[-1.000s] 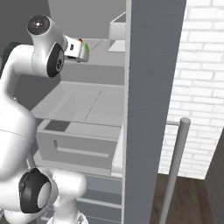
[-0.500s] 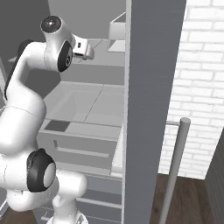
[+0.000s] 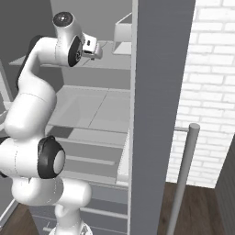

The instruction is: Grab a lemon wedge from the fridge and one ice cube from the ice bowl, and put them in the glass of lemonade.

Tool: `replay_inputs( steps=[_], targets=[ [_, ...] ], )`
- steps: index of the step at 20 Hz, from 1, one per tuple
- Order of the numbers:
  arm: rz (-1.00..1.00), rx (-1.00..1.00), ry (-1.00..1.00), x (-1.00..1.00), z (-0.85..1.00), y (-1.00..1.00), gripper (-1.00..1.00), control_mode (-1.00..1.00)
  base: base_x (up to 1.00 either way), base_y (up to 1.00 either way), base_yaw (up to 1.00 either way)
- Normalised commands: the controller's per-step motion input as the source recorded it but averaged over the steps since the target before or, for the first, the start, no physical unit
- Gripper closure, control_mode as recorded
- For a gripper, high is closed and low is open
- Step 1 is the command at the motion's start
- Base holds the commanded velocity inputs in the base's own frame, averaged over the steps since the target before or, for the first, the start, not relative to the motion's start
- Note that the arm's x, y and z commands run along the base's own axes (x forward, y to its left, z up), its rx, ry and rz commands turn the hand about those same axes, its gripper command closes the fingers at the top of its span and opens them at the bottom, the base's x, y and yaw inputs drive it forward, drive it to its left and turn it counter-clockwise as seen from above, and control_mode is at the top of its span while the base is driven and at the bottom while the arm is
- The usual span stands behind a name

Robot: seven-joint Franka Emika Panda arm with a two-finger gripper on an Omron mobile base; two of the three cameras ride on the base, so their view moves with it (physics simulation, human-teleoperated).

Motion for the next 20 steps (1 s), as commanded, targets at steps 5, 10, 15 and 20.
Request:
replay_inputs(
  steps=[5, 10, 15, 20],
  targets=[
    [0.0, 0.0, 0.0, 0.32, -0.18, 0.17, -1.0, -1.0, 0.0, 0.0, 0.0],
    [0.0, 0.0, 0.0, 0.32, -0.15, 0.17, -1.0, -1.0, 0.0, 0.0, 0.0],
    [0.0, 0.0, 0.0, 0.4, -0.02, 0.05, -1.0, -1.0, 0.0, 0.0, 0.0],
    [0.0, 0.0, 0.0, 0.43, 0.0, 0.0, -1.0, -1.0, 0.0, 0.0, 0.0]
  ],
)
